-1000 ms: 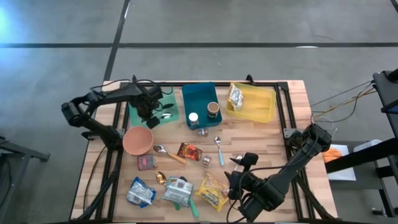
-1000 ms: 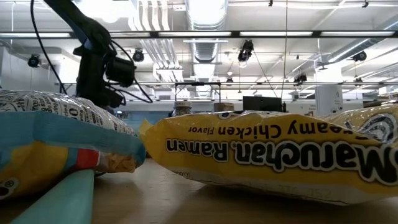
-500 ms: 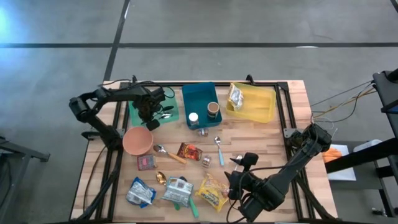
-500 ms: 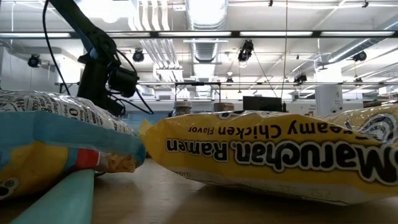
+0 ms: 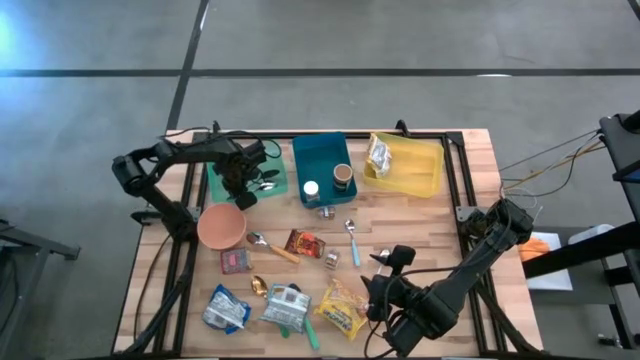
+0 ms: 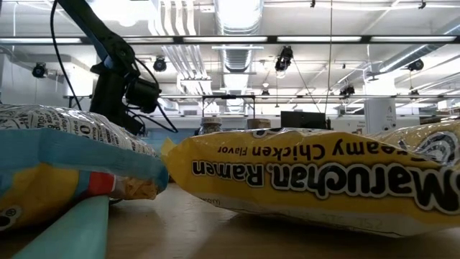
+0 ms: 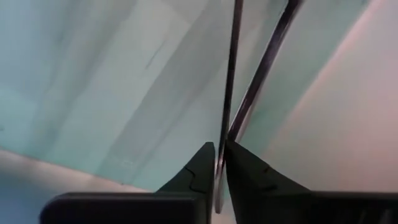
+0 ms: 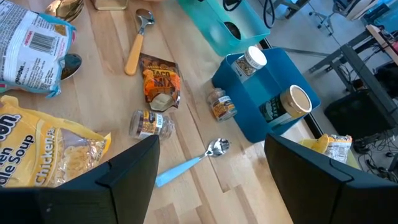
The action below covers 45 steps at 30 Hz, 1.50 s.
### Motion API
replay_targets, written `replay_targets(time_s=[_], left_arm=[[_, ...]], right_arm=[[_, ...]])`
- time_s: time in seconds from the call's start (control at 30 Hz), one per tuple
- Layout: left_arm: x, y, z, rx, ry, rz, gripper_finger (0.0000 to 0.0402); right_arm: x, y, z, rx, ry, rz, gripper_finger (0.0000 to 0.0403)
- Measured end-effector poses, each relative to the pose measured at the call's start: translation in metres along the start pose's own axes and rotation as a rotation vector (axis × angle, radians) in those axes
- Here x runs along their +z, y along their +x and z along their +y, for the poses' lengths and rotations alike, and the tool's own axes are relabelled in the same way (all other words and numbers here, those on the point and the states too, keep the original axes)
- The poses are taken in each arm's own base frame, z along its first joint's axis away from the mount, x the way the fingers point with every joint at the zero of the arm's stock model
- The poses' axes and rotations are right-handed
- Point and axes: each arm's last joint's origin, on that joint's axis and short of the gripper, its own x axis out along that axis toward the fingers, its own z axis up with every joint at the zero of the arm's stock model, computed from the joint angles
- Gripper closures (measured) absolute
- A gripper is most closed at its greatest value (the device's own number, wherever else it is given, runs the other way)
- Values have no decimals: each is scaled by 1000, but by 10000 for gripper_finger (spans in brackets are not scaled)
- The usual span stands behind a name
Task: Pick & Place Food Item
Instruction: Put the black spoon into the green bin, then put the yellow spoon into the green bin
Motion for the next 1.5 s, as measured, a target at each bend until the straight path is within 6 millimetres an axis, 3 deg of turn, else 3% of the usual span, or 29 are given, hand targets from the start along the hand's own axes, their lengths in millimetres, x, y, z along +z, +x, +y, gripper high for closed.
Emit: replay_targets(time_s=[0.57,0.97,1.3,1.5], left_arm=[[4,-3,2,57,-4,-32,261],[8,-30,4,73,-9,-99,187],[-30,-77,-7,68,51,-188,185],[-61,-102,-40,23,195,-342,185]], right_arm=[[-1,0,1,18,1,25,113],[-1,0,1,18,9,24,113],[-1,0,1,18,9,24,113],[-1,0,1,18,10,23,113]])
